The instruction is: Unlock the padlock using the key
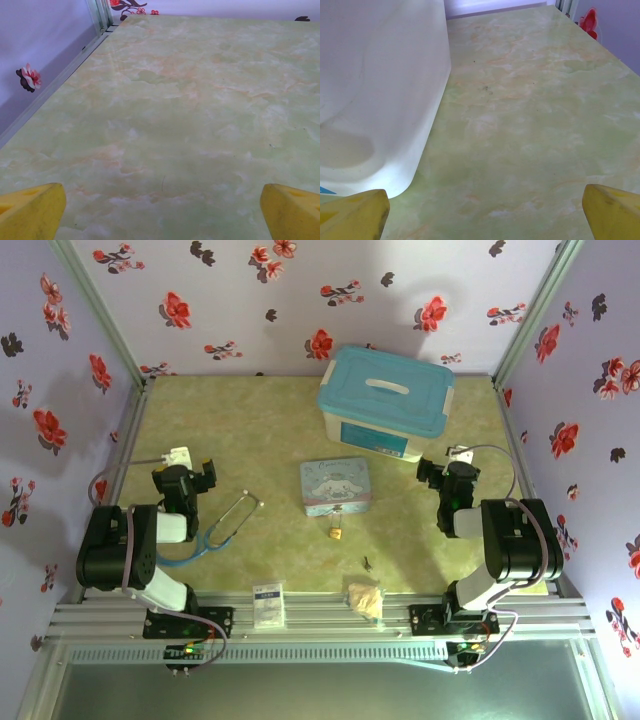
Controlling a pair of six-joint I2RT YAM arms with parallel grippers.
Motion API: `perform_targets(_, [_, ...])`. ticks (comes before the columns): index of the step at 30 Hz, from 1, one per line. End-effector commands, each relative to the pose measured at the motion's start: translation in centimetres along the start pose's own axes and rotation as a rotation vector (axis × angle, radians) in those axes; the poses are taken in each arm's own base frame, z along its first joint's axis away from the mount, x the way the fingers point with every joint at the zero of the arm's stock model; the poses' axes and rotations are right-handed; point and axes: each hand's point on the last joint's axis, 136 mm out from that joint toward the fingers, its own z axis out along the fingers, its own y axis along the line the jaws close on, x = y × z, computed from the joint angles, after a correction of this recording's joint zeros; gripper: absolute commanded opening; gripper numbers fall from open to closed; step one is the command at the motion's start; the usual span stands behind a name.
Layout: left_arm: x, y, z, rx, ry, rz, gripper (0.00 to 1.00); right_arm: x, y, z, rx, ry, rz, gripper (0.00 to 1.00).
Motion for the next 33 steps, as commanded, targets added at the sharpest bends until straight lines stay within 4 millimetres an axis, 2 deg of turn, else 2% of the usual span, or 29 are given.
perform_targets(1, [-1.2, -0.2, 0.2, 0.005, -0.039, 0.013, 1.00, -1.1, -0.1, 0.2, -0.004, -0.028, -0.007, 0.99])
perform_targets(8, [-1.5, -1.0, -0.1, 0.054, -0.047, 0.017, 1.00, -1.5, 0.4, 0.0, -0.028, -0.036, -0.015, 0.99])
perform_targets(12, [-3.0, -0.6, -1.4, 0.050, -0.070, 0.013, 1.00, -3.0, 0.6, -1.1, -0.041, -0.052, -0.021, 0.99])
perform_targets(16, [-5.4, 0.1, -3.2, 0.030, -0.103, 0.000, 1.00, -4.7, 0.7, -2.4, -0.040, -0.024, -0.002, 0.99])
perform_targets(20, [-8.2, 0.9, -5.6, 0.029, -0.132, -0.154, 1.00, -6.7, 0.5, -4.0, -0.026, 0.001, 0.169, 0.99])
perform_targets(22, [-9.2, 0.8, -6.8, 0.062, -0.126, -0.303, 1.00, -6.7, -1.1, -4.9, 0.067, 0.048, 0.295, 0.99])
perform_targets(23, [-9.7, 0.0, -7.4, 0.125, -0.128, -0.334, 1.00, -6.4, -1.4, -5.4, 0.088, 0.085, 0.339, 0.99])
perform_targets(24, [-9.8, -0.9, -8.0, 0.184, -0.128, -0.346, 1.00, -6.4, -0.8, -5.6, 0.047, 0.114, 0.337, 0.99])
perform_targets(28, [-9.5, -3.5, -10.3, 0.362, -0.057, -0.468, 1.00, -5.2, 3.3, -7.2, -0.184, 0.248, 0.346, 0.99])
perform_targets(31, [-8.2, -6.7, -12.0, 0.488, 0.067, -0.492, 1.00, -3.1, 6.0, -8.8, -0.305, 0.368, 0.383, 0.99])
perform_targets(33, [-7.1, -9.6, -13.5, 0.572, 0.141, -0.449, 1.00, -0.8, 7.3, -10.3, -0.312, 0.462, 0.327, 0.99])
